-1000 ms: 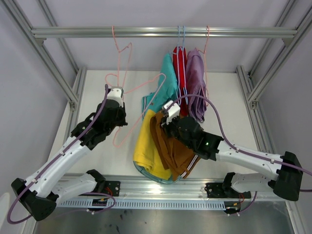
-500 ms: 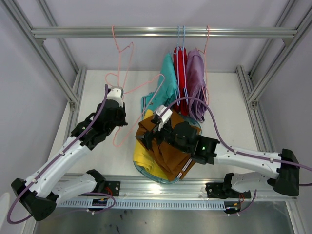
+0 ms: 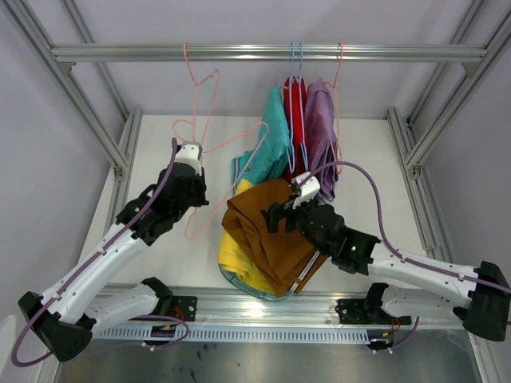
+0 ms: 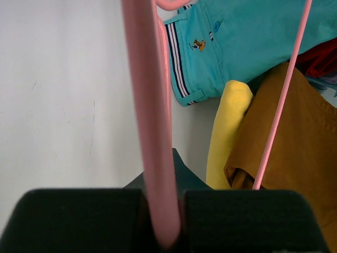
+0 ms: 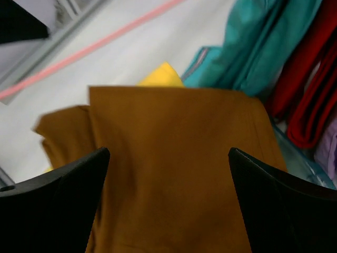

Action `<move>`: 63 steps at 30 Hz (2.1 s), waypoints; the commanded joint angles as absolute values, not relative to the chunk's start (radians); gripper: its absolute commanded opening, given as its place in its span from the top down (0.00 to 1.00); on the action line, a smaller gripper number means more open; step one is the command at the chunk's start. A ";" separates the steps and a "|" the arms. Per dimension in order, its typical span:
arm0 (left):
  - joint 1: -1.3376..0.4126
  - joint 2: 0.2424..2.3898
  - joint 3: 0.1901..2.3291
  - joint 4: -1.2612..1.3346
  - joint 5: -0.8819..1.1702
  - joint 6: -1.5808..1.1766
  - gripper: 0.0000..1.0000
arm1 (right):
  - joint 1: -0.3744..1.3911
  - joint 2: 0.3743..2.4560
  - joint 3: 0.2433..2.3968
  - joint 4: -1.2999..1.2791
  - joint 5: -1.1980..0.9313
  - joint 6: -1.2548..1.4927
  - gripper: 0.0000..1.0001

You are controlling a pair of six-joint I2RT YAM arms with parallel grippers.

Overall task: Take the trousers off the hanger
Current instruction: Place the trousers in the bin, then place the hanger at the clothesline, then move the bin to the center of the board.

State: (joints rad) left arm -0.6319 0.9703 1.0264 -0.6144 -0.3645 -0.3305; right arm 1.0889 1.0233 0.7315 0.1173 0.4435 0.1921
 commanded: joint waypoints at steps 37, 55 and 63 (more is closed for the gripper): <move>-0.670 0.931 1.091 -0.692 -0.514 -0.299 0.99 | 1.109 1.147 0.716 0.118 0.554 0.380 0.01; -0.595 0.804 1.032 -0.851 -0.584 -0.393 1.00 | 1.035 1.058 0.402 0.429 0.416 0.403 0.01; -0.594 0.821 1.144 -0.876 -0.678 -0.305 1.00 | 1.017 1.123 0.350 0.512 0.376 0.403 0.00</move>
